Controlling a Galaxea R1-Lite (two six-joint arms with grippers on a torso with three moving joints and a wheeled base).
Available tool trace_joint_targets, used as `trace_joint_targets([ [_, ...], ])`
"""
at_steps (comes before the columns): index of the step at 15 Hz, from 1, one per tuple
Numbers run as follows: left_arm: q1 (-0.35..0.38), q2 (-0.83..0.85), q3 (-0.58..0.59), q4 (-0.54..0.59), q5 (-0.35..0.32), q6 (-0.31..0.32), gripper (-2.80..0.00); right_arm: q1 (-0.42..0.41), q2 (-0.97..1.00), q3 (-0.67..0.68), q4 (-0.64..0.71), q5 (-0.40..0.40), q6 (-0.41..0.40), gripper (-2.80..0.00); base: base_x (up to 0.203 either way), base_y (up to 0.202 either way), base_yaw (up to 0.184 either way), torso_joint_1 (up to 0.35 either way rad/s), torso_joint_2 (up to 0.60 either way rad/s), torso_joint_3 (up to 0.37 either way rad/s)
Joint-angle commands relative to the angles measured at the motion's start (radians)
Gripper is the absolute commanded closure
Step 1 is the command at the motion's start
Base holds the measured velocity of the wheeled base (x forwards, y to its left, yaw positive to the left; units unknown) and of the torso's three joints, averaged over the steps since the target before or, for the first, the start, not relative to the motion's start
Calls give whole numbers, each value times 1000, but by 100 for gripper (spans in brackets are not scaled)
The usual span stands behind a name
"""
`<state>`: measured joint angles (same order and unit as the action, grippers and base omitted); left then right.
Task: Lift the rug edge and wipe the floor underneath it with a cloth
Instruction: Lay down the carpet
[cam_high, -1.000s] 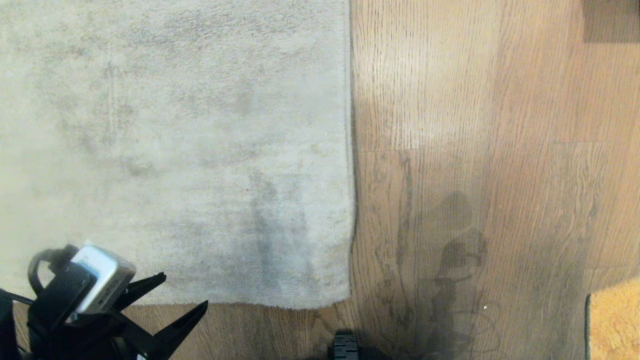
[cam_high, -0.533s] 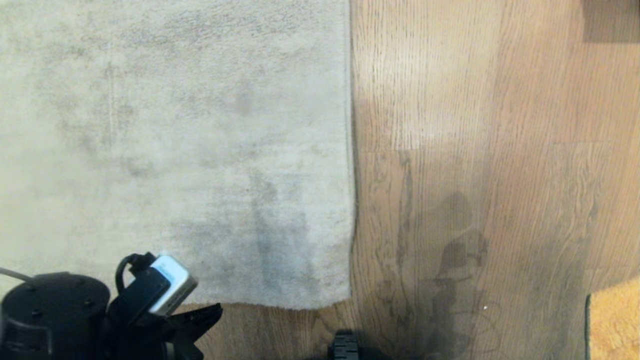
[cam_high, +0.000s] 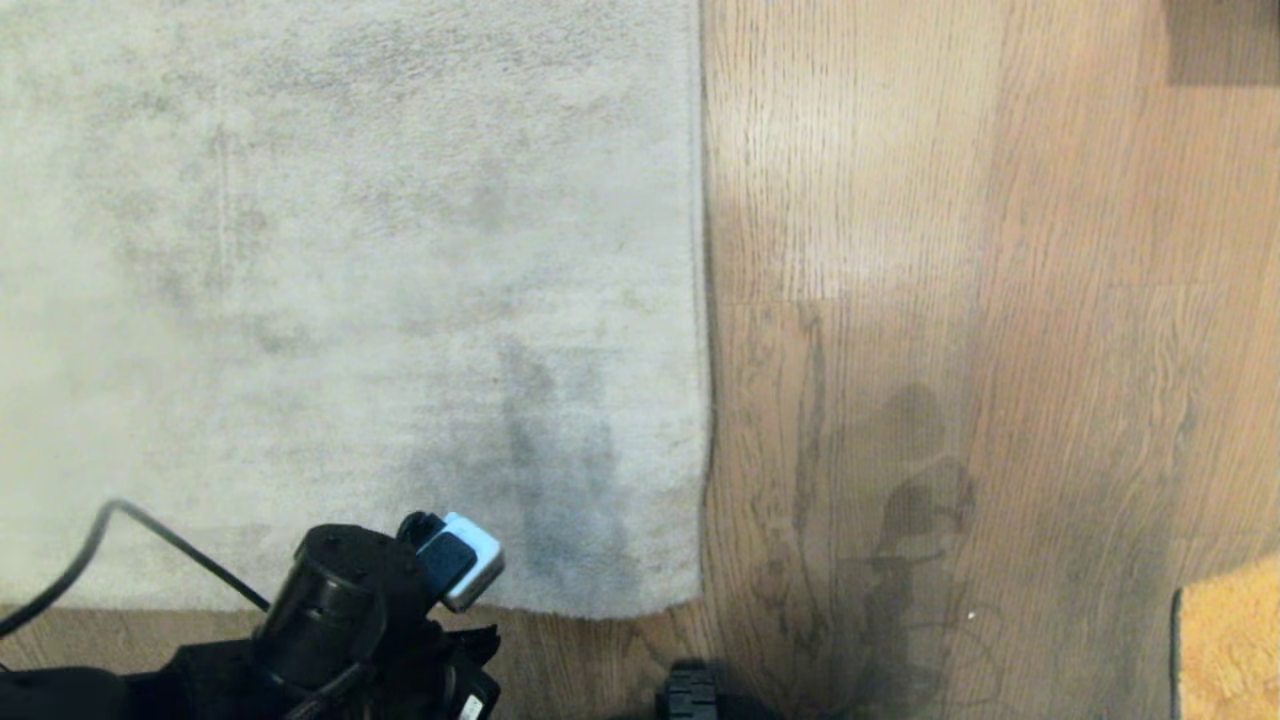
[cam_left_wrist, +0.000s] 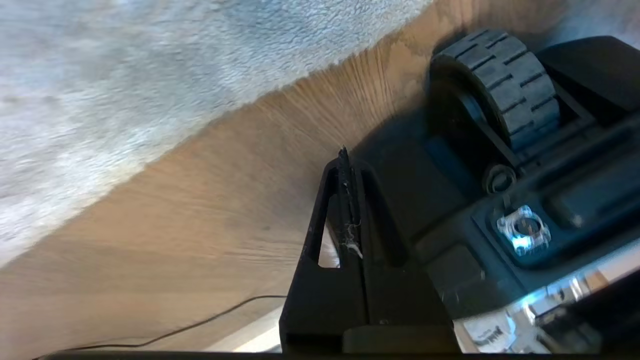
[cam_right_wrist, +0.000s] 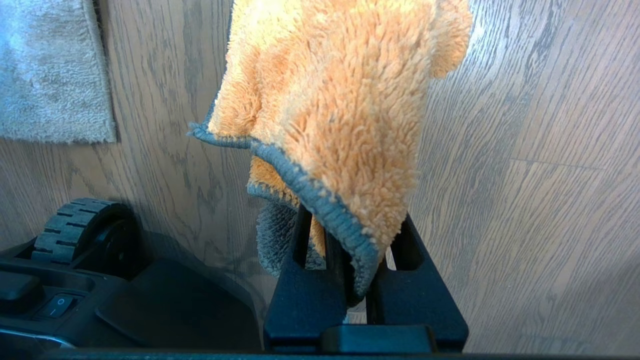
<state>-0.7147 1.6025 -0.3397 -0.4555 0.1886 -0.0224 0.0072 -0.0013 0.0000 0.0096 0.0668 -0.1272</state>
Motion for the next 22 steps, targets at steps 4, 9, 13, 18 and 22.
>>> trace_joint_targets([
  [4,0,415,-15,-416,3,-19,0,0,1,0,0,1,-2,0,0,0,0,0,0,0],
  [9,6,624,-182,-647,2,-31,0,0,1,0,0,1,-2,0,0,0,0,0,0,0],
  [13,6,730,-362,-661,2,-25,0,0,1,0,0,1,-2,0,0,0,0,0,0,0],
  [18,0,705,-363,-661,2,-24,0,0,1,0,0,1,0,0,0,0,0,0,0,0],
  [22,-7,574,-288,-655,2,-24,0,0,1,0,0,1,-2,0,0,0,0,0,0,0],
])
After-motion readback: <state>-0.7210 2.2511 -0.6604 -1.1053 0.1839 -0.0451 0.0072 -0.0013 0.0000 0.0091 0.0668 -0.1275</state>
